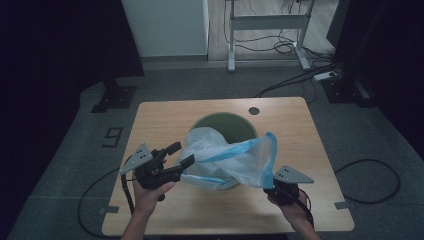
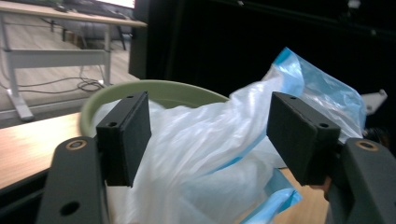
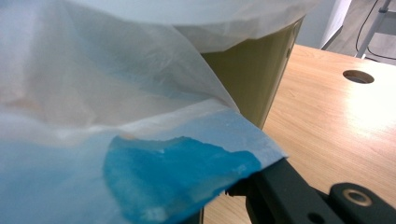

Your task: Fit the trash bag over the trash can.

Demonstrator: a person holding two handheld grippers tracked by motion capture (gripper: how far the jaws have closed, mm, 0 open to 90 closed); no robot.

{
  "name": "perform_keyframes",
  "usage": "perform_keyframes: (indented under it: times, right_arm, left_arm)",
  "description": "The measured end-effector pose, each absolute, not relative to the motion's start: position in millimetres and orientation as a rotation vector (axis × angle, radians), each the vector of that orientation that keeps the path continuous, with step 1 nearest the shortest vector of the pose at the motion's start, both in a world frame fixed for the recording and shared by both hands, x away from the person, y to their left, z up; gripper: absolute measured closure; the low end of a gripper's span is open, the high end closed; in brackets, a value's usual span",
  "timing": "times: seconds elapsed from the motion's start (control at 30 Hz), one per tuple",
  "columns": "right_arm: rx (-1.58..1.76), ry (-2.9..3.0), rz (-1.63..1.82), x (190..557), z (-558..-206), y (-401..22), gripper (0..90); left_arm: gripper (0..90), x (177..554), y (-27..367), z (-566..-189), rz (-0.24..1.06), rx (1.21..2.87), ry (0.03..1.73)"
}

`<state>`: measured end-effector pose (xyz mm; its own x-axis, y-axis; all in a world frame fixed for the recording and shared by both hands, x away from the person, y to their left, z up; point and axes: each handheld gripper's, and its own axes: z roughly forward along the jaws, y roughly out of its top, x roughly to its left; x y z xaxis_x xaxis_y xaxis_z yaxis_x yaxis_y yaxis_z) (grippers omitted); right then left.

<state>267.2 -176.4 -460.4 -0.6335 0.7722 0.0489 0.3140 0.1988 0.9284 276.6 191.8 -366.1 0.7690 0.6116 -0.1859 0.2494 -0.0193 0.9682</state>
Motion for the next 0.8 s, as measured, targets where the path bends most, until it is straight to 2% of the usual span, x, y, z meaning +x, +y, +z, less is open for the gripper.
perform_keyframes:
  times: [0.13, 0.23, 0.3, 0.4, 0.43, 0.53, 0.63, 0.8]
  right_arm:
    - [1.026, 2.039, 1.445, 268.0, -458.4, -178.0, 85.4]
    - [1.030, 2.038, 1.451, 267.7, -458.5, -179.0, 84.9]
    - [1.034, 2.042, 1.461, 266.8, -459.3, -179.7, 83.8]
    - [1.029, 2.048, 1.469, 264.7, -461.9, -179.7, 77.2]
    - [1.026, 2.046, 1.470, 263.1, -463.1, -179.6, 69.8]
    - [1.012, 2.033, 1.485, 252.7, -465.2, -182.7, 51.1]
    - [1.003, 1.996, 1.521, 238.0, -465.6, -193.0, 43.9]
    - [0.986, 1.930, 1.556, 208.9, -457.3, -212.9, 36.3]
  left_arm:
    - [26.0, 284.3, 178.1, -366.1, 0.308, 1.666, 0.690]
    - [27.7, 289.8, 168.2, -369.7, 0.325, 1.711, 0.696]
    - [36.7, 290.7, 162.7, -372.9, 0.378, 1.736, 0.704]
    - [61.2, 291.7, 160.5, -374.3, 0.432, 1.724, 0.720]
    - [68.8, 292.9, 160.8, -373.9, 0.433, 1.720, 0.729]
    - [83.3, 296.8, 162.4, -373.3, 0.424, 1.714, 0.753]
    - [87.8, 297.6, 163.7, -373.8, 0.433, 1.696, 0.762]
    - [89.4, 298.3, 164.8, -374.3, 0.456, 1.651, 0.792]
